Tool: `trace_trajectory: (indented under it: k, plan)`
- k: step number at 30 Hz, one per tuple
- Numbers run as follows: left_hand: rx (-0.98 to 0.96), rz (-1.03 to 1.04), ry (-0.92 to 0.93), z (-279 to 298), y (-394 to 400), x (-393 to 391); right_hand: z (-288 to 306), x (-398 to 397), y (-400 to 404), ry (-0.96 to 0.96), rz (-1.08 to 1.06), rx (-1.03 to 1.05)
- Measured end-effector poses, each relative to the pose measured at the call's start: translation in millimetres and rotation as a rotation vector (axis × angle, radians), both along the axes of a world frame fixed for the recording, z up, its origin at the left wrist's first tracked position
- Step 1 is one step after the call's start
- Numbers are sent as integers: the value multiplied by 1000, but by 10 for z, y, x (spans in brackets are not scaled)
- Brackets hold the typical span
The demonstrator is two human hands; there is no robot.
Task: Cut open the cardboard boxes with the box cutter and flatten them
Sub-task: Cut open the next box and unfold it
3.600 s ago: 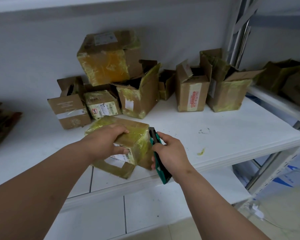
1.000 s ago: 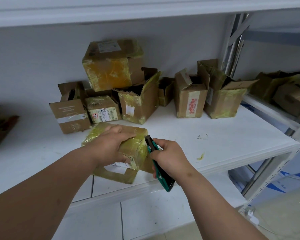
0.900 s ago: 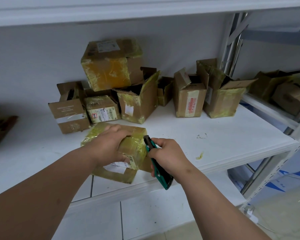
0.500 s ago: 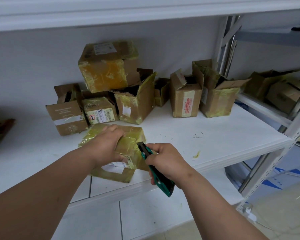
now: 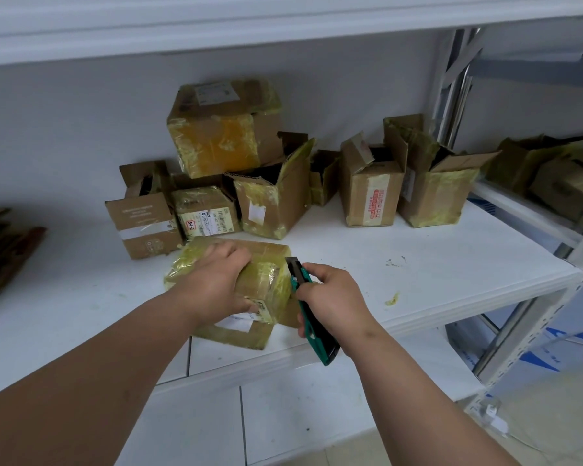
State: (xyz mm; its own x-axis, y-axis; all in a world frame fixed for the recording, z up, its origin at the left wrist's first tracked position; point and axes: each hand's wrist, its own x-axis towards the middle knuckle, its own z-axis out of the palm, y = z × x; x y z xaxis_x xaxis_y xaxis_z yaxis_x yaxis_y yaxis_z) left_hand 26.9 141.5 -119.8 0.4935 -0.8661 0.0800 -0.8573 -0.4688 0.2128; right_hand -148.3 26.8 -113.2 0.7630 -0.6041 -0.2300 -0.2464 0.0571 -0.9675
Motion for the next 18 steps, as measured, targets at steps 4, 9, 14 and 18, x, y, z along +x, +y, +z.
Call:
trace_trajectory:
  k: [4,9,14,18]
  plan:
    - [-21,-15,57,-60,16,62,-69,-7,-39,-19,-44,7]
    - [40,-20,170,-46,14,112,-249,29,-121,36,-90,-55]
    - [134,89,87,-10,-148,-8,-436,1,-231,105,-15,-323]
    - [114,121,22,58,-268,-43,-504,4,-327,147,83,-482]
